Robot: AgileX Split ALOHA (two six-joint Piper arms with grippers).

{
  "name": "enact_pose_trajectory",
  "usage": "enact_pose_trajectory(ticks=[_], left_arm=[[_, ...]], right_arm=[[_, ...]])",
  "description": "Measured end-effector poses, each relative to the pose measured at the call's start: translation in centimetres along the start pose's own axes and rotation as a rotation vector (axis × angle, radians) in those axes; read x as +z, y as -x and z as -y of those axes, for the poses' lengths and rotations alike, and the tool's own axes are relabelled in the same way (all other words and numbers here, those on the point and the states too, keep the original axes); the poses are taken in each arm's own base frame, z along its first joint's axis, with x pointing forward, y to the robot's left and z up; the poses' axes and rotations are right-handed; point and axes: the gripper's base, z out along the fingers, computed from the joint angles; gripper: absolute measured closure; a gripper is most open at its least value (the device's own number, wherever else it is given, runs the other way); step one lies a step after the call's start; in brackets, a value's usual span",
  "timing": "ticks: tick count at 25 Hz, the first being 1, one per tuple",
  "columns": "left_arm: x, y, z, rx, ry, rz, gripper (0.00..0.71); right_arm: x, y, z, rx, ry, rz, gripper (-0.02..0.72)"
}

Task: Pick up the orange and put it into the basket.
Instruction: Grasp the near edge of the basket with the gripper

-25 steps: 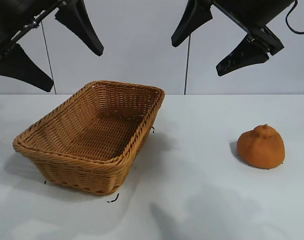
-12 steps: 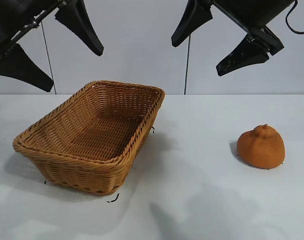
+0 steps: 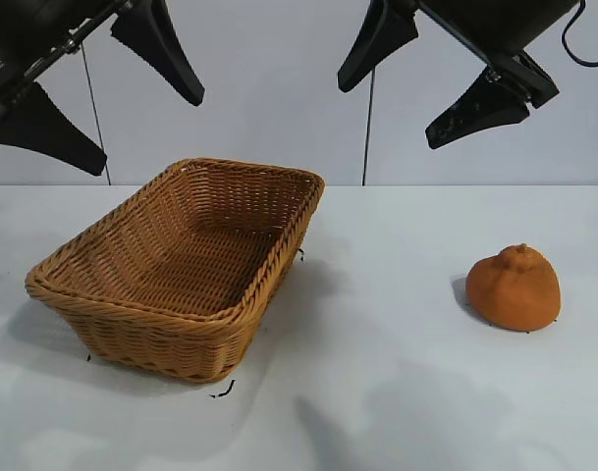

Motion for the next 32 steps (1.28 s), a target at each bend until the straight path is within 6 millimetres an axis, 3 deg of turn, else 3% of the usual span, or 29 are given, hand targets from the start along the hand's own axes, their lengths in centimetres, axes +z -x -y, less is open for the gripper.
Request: enact_pose_trajectory(ticks=[11,17,21,27,32], left_arm=[[-0.1,0.0,0.0,0.004,0.002,-0.003,0.018],[-1.6,-0.8,0.0,-0.001,0.066,-0.031,0.018],[-2.5,-2.3,0.4,-0.038,0.114,-0.039,0.018],[-1.6,-6.2,1.9,-0.155,0.212,-0.046,0.018],[-0.8,-7.1,2.5,-0.339,0.324,0.049,0.018]], right_arm=[[0.0,0.0,0.0,0.000,0.000,0.000,0.008],[0.0,0.0,0.0,0.000,0.000,0.000,0.008],[0.0,0.0,0.0,0.000,0.000,0.000,0.008],[0.0,0.0,0.0,0.000,0.000,0.000,0.008],[0.0,0.0,0.0,0.000,0.000,0.000,0.008]])
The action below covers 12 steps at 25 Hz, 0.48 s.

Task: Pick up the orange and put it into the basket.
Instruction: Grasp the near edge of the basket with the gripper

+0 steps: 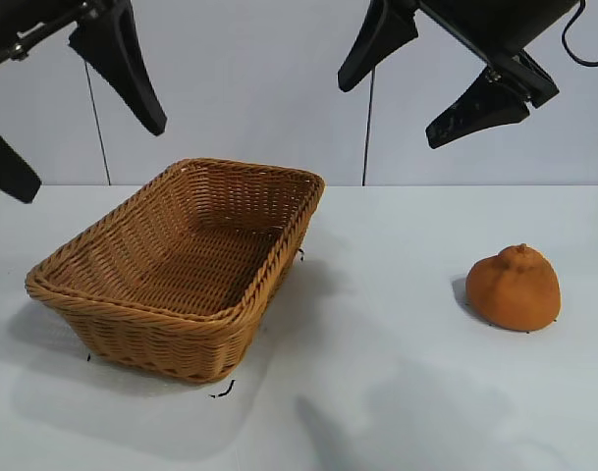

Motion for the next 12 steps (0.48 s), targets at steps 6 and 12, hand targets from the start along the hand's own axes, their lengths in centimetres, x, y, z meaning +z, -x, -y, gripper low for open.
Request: enact_pose_trajectory(ticks=[6,12], left_arm=[[1.5,0.9,-0.4,-0.296,0.069,0.098,0.018],[4.0,1.1,-0.4,-0.470,0.119,0.086,0.018]], right_arm=[[0.0,0.0,0.0,0.001,0.001,0.000,0.008],[0.0,0.0,0.0,0.001,0.001,0.000,0.008]])
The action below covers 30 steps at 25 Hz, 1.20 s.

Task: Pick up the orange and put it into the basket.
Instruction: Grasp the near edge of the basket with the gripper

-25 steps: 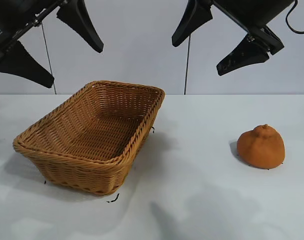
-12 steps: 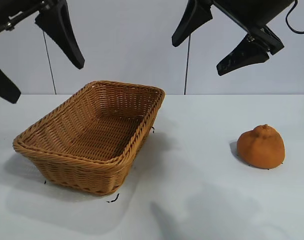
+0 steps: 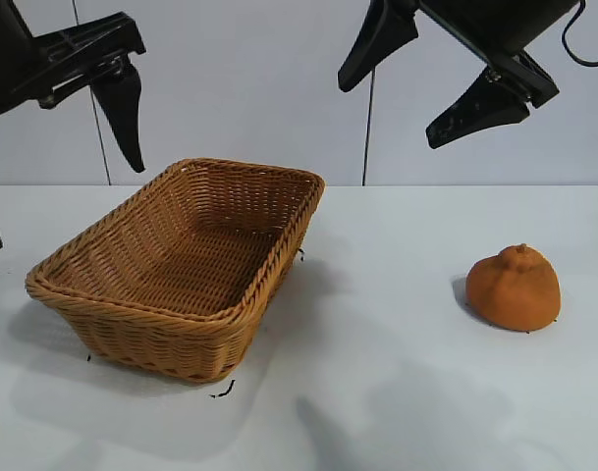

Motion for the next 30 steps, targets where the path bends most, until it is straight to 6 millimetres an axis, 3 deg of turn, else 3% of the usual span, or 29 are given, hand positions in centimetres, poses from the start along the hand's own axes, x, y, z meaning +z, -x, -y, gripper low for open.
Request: enact_pose_trajectory(ticks=[6,12,30], left_arm=[[2.7,0.2,0.0,-0.034,0.062,-0.010,0.018],[4.6,2.3,-0.2,-0.124,0.073,-0.013,0.018],[10.1,1.6,-0.5,-0.158,0.141,-0.060,0.018]], right_arm=[[0.0,0.0,0.0,0.000,0.000,0.000,0.008],[0.0,0.0,0.0,0.000,0.000,0.000,0.008],[0.0,0.0,0.0,-0.001,0.000,-0.001,0.008]])
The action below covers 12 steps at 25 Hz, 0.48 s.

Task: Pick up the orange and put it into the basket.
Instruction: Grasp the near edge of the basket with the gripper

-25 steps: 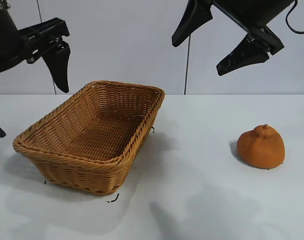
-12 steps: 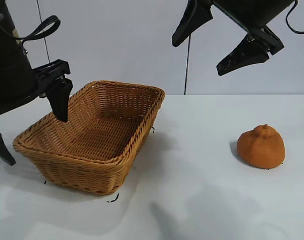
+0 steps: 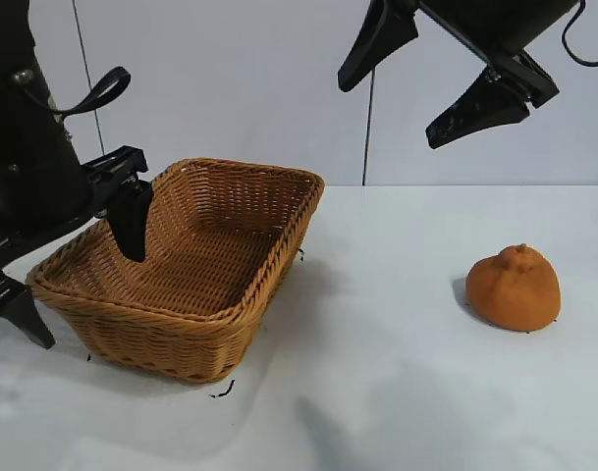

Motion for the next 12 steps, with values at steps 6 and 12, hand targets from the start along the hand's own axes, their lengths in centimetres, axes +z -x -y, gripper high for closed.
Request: enact_pose_trajectory(ticks=[6,12], left_arm=[[1.02,-0.25,0.09,-0.038,0.002,-0.028,0.018],[1.02,-0.41,0.14,-0.062,-0.002,-0.045,0.051]], right_arm=[[0.00,0.01,0.02,-0.001,-0.002,0.001,0.008],[0.00,0.01,0.02,-0.001,-0.002,0.001,0.008]])
